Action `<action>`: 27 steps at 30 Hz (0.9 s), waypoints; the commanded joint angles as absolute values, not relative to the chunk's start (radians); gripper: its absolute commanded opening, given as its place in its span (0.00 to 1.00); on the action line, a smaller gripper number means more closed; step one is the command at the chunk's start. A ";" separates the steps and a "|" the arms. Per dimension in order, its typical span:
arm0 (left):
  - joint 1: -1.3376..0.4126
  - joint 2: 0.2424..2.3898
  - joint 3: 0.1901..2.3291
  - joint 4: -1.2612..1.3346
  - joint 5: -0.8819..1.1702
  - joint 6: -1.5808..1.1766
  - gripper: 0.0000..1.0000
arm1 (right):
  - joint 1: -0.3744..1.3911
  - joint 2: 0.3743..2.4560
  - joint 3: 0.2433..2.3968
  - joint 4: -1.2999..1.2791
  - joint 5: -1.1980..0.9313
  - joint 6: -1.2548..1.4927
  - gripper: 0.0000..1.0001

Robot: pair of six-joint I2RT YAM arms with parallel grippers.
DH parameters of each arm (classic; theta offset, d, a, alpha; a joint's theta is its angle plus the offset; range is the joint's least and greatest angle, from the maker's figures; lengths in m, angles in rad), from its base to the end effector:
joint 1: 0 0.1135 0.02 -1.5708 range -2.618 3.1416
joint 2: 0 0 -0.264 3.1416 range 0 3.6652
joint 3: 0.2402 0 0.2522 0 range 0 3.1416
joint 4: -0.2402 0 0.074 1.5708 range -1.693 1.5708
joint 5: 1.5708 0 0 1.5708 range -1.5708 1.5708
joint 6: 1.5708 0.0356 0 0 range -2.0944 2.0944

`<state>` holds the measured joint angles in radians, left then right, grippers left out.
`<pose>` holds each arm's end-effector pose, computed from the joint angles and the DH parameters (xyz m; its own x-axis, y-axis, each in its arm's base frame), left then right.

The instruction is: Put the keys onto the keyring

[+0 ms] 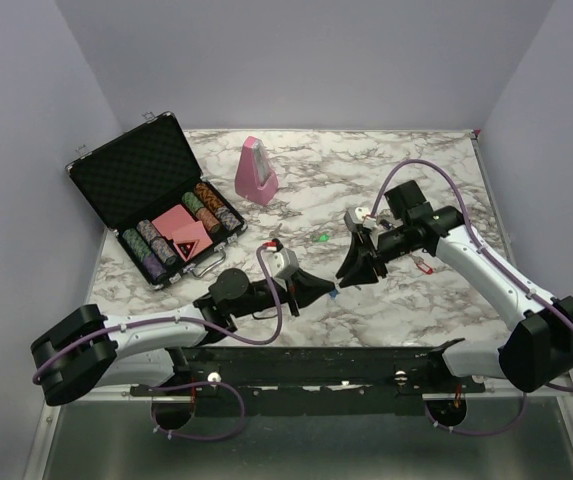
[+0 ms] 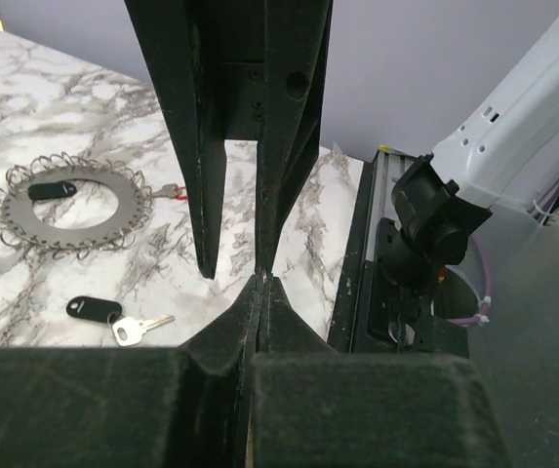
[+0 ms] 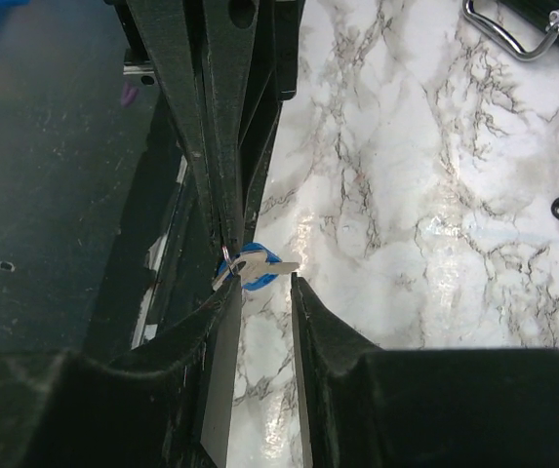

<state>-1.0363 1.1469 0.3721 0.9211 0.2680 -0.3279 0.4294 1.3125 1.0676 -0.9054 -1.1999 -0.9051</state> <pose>0.1119 -0.2075 0.2414 -0.2399 -0.2044 -0.9490 0.9359 0.2112 -0.2821 0.2046 0.1302 0.2882 -0.1219 -0.3693 -0.9213 -0.9596 -0.1932 0.2044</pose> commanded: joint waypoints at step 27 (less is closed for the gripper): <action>-1.020 1.109 0.578 0.470 0.336 -0.132 0.00 | 0.468 1.304 1.068 -0.965 -1.174 -1.011 0.39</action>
